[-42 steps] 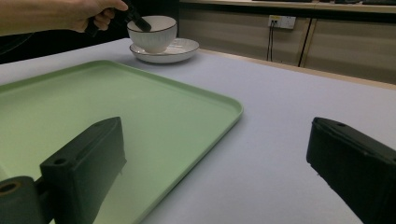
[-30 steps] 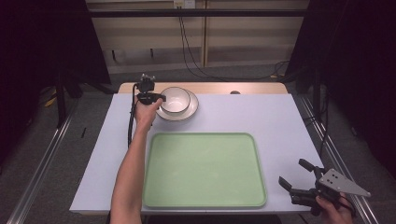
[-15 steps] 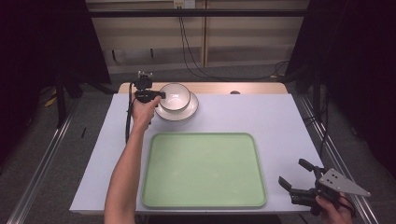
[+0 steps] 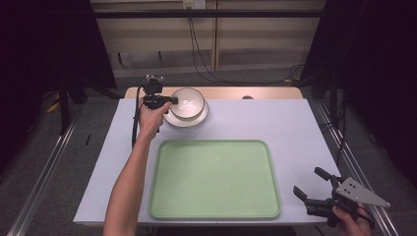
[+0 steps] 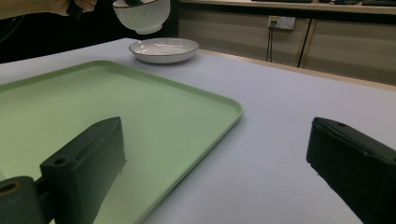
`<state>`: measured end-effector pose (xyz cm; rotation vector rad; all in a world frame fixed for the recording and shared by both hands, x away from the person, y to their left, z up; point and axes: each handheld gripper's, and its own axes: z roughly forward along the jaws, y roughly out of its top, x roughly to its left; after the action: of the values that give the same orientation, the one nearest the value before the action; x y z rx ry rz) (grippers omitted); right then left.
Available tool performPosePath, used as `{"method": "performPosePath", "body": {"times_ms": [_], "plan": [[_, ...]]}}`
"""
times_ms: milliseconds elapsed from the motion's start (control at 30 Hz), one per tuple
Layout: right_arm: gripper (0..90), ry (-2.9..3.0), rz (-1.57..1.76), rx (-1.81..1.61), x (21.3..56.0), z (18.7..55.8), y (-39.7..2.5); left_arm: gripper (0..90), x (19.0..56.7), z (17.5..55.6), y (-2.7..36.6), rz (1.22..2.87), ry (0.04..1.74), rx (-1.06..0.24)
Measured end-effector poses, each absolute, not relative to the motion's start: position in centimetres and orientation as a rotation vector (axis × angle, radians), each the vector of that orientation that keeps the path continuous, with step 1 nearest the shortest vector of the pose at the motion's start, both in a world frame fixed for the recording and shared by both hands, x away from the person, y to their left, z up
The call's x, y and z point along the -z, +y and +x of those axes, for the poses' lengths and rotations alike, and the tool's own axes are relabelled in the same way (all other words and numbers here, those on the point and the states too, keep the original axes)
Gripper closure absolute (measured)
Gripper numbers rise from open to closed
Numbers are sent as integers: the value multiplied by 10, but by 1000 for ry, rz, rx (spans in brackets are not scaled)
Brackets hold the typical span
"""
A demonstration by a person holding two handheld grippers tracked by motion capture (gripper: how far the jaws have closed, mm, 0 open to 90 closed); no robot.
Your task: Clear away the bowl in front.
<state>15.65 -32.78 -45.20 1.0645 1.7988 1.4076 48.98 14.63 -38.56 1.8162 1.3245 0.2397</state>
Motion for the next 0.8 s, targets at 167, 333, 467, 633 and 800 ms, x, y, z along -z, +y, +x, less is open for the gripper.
{"method": "performPosePath", "body": {"times_ms": [167,333,467,633,800], "plan": [[42,1795,1067,-1407,452,156,-327,812,381,482,145,1841,1291,-225],[42,1798,1067,-1407,452,156,-327,812,378,478,145,1831,1265,-203],[42,1799,1064,-1408,452,156,-327,812,378,474,145,1835,1258,-182],[42,1800,1066,-1408,452,156,-327,812,376,469,143,1856,1223,-174],[42,1795,1063,-1405,452,157,-327,812,373,462,136,1875,1188,-159]]}}
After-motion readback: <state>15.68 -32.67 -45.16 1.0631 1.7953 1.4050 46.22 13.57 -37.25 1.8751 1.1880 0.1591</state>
